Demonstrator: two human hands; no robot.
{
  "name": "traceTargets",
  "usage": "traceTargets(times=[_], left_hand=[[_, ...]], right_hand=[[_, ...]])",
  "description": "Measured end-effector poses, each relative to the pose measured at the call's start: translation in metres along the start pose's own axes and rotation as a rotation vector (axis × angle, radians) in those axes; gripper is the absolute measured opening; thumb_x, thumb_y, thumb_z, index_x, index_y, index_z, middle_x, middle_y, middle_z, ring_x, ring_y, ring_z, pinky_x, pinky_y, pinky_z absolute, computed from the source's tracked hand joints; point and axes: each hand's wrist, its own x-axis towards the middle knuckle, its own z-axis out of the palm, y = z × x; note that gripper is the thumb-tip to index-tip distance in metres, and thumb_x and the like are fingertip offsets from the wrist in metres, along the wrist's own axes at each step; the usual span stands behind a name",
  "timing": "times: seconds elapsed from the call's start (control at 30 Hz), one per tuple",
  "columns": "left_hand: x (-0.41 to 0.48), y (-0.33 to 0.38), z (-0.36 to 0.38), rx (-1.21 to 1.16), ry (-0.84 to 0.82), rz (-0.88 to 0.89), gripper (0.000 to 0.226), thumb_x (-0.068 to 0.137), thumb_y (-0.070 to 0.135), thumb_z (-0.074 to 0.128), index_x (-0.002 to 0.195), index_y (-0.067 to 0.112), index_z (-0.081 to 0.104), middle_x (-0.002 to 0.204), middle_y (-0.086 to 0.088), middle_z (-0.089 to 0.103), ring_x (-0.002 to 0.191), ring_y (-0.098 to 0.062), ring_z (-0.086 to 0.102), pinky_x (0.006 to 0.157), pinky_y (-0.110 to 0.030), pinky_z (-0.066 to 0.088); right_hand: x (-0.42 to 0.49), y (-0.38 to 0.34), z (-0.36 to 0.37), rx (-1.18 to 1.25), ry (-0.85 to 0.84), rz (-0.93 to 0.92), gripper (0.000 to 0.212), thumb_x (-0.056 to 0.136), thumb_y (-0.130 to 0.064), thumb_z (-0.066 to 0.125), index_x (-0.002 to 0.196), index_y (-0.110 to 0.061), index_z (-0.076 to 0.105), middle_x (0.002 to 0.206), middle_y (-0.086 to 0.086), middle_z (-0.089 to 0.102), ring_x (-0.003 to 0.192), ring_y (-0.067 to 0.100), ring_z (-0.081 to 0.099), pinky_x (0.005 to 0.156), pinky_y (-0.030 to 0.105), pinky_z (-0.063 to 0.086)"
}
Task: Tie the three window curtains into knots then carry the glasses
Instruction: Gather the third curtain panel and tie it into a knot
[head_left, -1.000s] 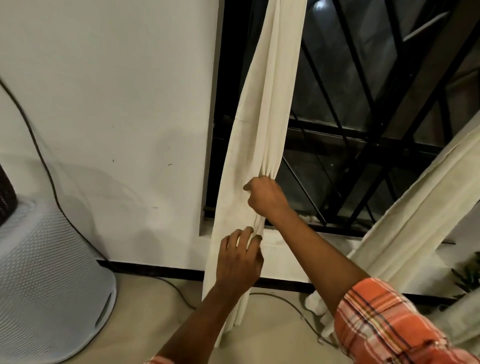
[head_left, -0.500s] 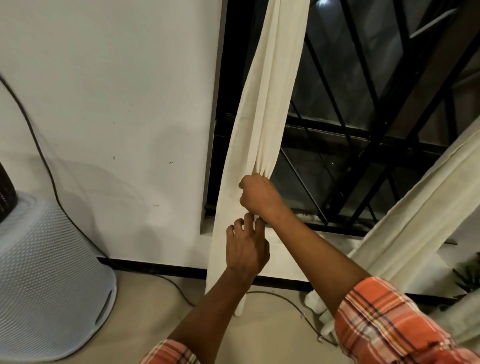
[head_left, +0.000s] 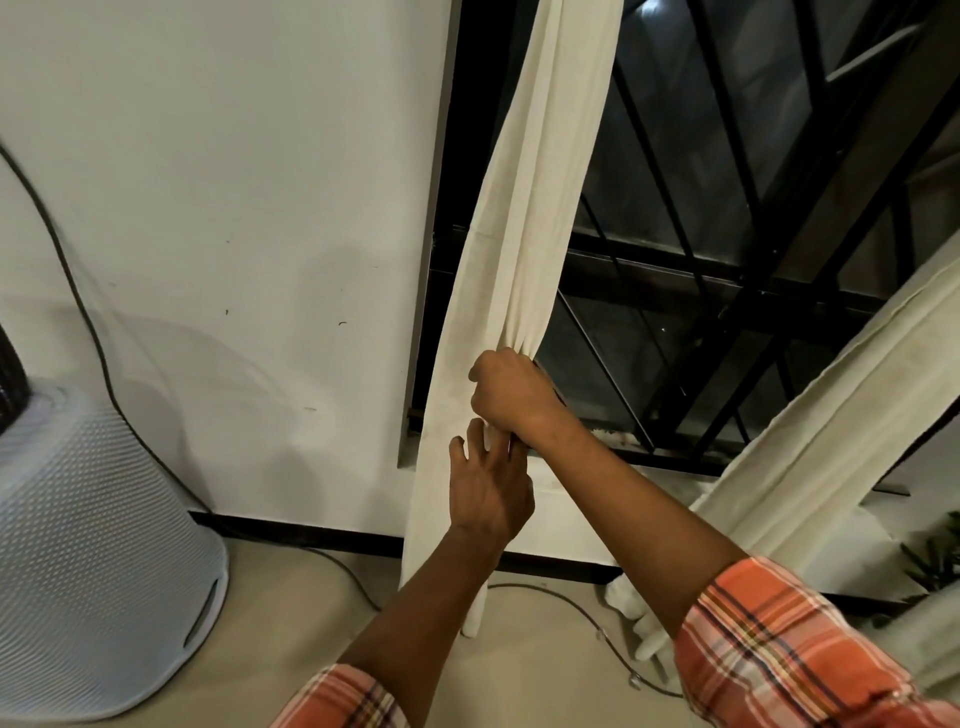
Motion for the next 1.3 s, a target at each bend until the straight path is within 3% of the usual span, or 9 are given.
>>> traceTargets(times=[0.17,0.37,0.5,0.63,0.83,1.03,1.17,1.23,1.3], left_hand=[[0.007,-0.006,-0.002,0.216,-0.266,-0.031,0.054,0.1,0.04,0.03,0.147,0.015,0.021,0.153,-0.014,0.022,0.14,-0.04,0.019,0.111,-0.051,0.023],[0.006,-0.01,-0.011,0.161,-0.25,-0.011,0.039,0.099,0.03,0.038,0.134,0.012,0.038,0.138,-0.013,0.043,0.126,-0.034,0.04,0.101,-0.044,0.036],[-0.001,-0.01,-0.009,0.02,-0.178,-0.047,0.054,0.078,0.036,0.069,0.125,0.017,0.048,0.13,-0.016,0.054,0.115,-0.037,0.053,0.084,-0.047,0.05],[0.007,-0.012,-0.006,0.09,-0.174,-0.131,0.042,0.098,0.037,0.04,0.134,0.015,0.043,0.138,-0.013,0.046,0.129,-0.033,0.041,0.102,-0.043,0.035],[0.023,-0.029,0.005,0.11,-0.237,-0.134,0.035,0.102,0.032,0.036,0.131,0.016,0.045,0.133,-0.008,0.052,0.125,-0.025,0.047,0.103,-0.037,0.034],[0.01,-0.051,0.055,0.112,-0.21,-0.028,0.022,0.099,0.015,0.037,0.101,0.015,0.06,0.102,-0.005,0.065,0.094,-0.021,0.061,0.078,-0.03,0.042],[-0.038,-0.078,0.131,0.057,-0.419,-0.045,0.026,0.096,0.008,0.039,0.103,0.012,0.064,0.11,-0.009,0.066,0.1,-0.027,0.062,0.082,-0.033,0.046],[-0.056,-0.082,0.147,0.043,-0.429,-0.072,0.016,0.09,0.01,0.052,0.096,0.011,0.067,0.102,-0.011,0.067,0.095,-0.028,0.063,0.079,-0.032,0.048],[-0.071,-0.076,0.155,0.01,-0.413,-0.046,0.017,0.055,0.013,0.082,0.06,0.015,0.066,0.064,-0.007,0.064,0.06,-0.024,0.063,0.052,-0.023,0.047]], right_hand=[[-0.001,-0.005,0.003,0.028,0.007,-0.021,0.031,0.088,-0.007,0.053,0.116,-0.005,0.064,0.113,0.014,0.064,0.098,0.029,0.064,0.083,0.033,0.053],[-0.002,-0.008,0.006,0.001,0.014,-0.038,0.033,0.087,-0.006,0.052,0.119,-0.006,0.062,0.116,0.015,0.061,0.102,0.031,0.061,0.083,0.035,0.052],[0.001,-0.009,0.004,-0.003,0.013,-0.017,0.033,0.086,-0.005,0.054,0.118,-0.006,0.063,0.115,0.015,0.061,0.101,0.032,0.062,0.084,0.037,0.054],[-0.001,-0.015,0.005,0.001,0.02,-0.013,0.029,0.087,-0.006,0.053,0.114,-0.004,0.063,0.11,0.015,0.062,0.099,0.031,0.063,0.08,0.035,0.054],[-0.008,-0.024,0.013,-0.017,0.048,-0.079,0.027,0.089,-0.01,0.056,0.114,-0.007,0.065,0.108,0.011,0.065,0.094,0.027,0.064,0.078,0.034,0.053],[-0.004,-0.013,0.051,-0.019,0.3,-0.048,0.025,0.085,-0.01,0.051,0.097,-0.013,0.072,0.092,0.005,0.072,0.08,0.024,0.066,0.072,0.034,0.054],[-0.009,-0.016,0.081,0.147,0.457,-0.109,0.03,0.087,-0.01,0.053,0.108,-0.018,0.073,0.093,0.006,0.074,0.082,0.024,0.067,0.074,0.034,0.055],[-0.007,-0.017,0.1,0.156,0.456,-0.105,0.032,0.089,-0.01,0.053,0.113,-0.02,0.072,0.098,0.006,0.074,0.086,0.024,0.068,0.076,0.033,0.055],[-0.013,-0.013,0.129,0.109,0.349,-0.079,0.032,0.089,-0.008,0.051,0.113,-0.018,0.071,0.101,0.008,0.072,0.089,0.026,0.067,0.076,0.032,0.053]])
